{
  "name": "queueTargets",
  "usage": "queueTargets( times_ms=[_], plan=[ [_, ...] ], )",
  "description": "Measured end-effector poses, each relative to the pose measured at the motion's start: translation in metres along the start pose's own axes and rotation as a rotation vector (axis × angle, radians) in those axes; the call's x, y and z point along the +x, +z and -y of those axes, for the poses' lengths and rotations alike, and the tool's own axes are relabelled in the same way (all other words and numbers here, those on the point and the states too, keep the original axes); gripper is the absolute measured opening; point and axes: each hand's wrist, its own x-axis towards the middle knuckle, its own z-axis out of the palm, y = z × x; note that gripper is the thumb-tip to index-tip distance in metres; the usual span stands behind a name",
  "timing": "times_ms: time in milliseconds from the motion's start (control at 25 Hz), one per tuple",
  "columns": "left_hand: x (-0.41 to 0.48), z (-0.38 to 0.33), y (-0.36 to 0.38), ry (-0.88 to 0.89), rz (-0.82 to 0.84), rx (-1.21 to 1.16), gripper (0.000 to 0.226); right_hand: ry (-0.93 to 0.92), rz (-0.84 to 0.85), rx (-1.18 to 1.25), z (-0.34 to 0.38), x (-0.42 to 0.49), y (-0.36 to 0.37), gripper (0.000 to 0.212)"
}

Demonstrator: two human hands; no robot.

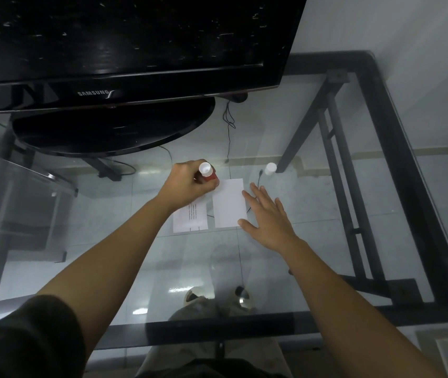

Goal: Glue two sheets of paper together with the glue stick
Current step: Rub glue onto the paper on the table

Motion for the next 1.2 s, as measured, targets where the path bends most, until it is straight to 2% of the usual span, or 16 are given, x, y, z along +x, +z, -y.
queueTargets(
  times_ms=[160, 320, 480, 720, 840, 920, 1040, 1200],
  plan=[
    [-0.011, 0.000, 0.002, -0.094, -0.074, -0.207, 0.011, 0.002, -0.004, 0.007, -0.001, 0.001, 0.002, 0.068],
    [-0.030, 0.000, 0.010, -0.359, -0.098, -0.639, 0.014, -0.001, -0.014, 0.009, -0.002, 0.001, 0.003, 0.069],
    [-0.036, -0.004, 0.014, -0.576, -0.160, -0.851, 0.010, 0.002, -0.023, 0.038, -0.002, 0.000, 0.002, 0.068],
    [-0.031, -0.015, 0.006, -0.645, -0.005, -1.009, 0.014, 0.007, -0.081, 0.058, 0.002, -0.001, -0.001, 0.064],
    [-0.027, -0.019, 0.003, -0.543, 0.090, -0.965, 0.030, -0.002, -0.107, 0.041, 0.003, -0.002, -0.001, 0.063],
    [-0.024, -0.019, 0.005, -0.468, 0.116, -0.762, 0.035, -0.010, -0.108, 0.065, 0.003, -0.003, -0.001, 0.062],
    [-0.016, -0.024, 0.009, -0.355, 0.083, -0.463, 0.034, -0.019, -0.099, 0.165, 0.004, -0.006, -0.005, 0.063],
    [0.005, -0.041, 0.016, -0.173, 0.010, -0.271, 0.037, 0.070, -0.258, 0.189, -0.003, -0.014, -0.009, 0.053]
  ],
)
